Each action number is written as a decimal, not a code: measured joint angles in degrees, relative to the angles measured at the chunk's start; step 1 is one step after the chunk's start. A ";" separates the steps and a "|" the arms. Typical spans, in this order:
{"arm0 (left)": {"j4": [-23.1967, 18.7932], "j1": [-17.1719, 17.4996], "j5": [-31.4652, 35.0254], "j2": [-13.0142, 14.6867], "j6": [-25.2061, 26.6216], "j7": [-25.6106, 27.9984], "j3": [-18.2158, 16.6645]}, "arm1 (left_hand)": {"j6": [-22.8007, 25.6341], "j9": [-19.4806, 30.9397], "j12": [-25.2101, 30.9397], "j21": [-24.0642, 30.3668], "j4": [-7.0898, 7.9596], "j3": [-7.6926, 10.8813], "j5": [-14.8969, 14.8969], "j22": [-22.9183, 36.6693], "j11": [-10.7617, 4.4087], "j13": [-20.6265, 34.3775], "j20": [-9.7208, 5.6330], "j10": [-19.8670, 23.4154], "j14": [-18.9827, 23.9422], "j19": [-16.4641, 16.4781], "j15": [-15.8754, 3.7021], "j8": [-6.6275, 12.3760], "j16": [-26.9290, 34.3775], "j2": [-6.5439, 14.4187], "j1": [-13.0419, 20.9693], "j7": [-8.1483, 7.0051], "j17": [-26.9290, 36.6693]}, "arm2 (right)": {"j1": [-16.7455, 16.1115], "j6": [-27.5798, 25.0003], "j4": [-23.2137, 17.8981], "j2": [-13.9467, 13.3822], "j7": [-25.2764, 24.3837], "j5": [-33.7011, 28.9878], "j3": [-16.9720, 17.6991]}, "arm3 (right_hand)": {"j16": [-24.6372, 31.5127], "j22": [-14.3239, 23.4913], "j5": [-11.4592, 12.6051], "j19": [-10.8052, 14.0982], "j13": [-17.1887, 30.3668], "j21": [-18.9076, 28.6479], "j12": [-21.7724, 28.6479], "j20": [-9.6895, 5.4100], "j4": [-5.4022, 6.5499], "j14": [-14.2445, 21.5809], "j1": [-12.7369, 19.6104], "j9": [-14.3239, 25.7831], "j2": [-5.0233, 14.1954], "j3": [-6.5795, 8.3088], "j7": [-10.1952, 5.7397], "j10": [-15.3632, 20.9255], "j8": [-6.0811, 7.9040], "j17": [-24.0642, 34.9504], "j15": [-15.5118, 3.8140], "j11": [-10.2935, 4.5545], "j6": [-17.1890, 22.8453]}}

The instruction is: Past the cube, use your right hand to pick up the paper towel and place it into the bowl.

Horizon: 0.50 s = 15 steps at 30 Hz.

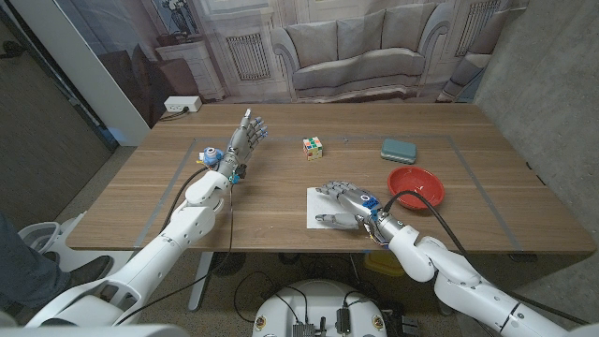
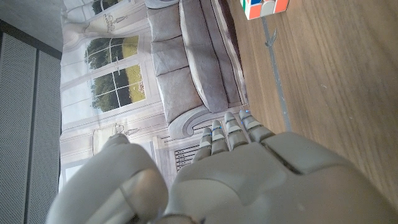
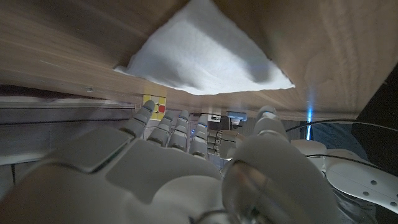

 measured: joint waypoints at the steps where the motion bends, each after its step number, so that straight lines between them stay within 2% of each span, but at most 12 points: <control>1: 0.00 -0.01 0.00 0.00 0.00 0.00 0.00 | 0.00 0.00 0.00 0.00 0.11 -0.11 0.00 0.00 0.00 0.00 0.00 0.00 0.00 0.00 0.00 0.00 0.00 0.00 0.00 0.00 0.00 | 0.00 -0.14 0.00 0.00 0.02 0.00 0.00 | 0.00 0.00 0.00 0.00 0.00 0.00 0.00 0.00 0.00 0.00 0.38 0.00 -0.38 0.00 0.00 0.00 0.00 0.00 0.00 0.00 0.00; 15: -0.72 0.57 -0.11 0.51 0.00 -0.17 -0.22 | 0.31 0.00 0.00 0.00 0.00 -0.32 0.00 0.00 0.00 0.00 0.00 0.00 0.00 0.00 0.00 0.00 0.00 0.00 0.00 0.32 0.00 | -0.13 -0.74 0.74 0.44 -0.10 0.01 -1.12 | 0.00 0.29 0.45 0.00 0.00 0.00 0.00 0.00 0.00 0.00 0.43 0.00 -0.43 0.00 0.00 0.01 0.14 0.00 0.00 0.00 0.01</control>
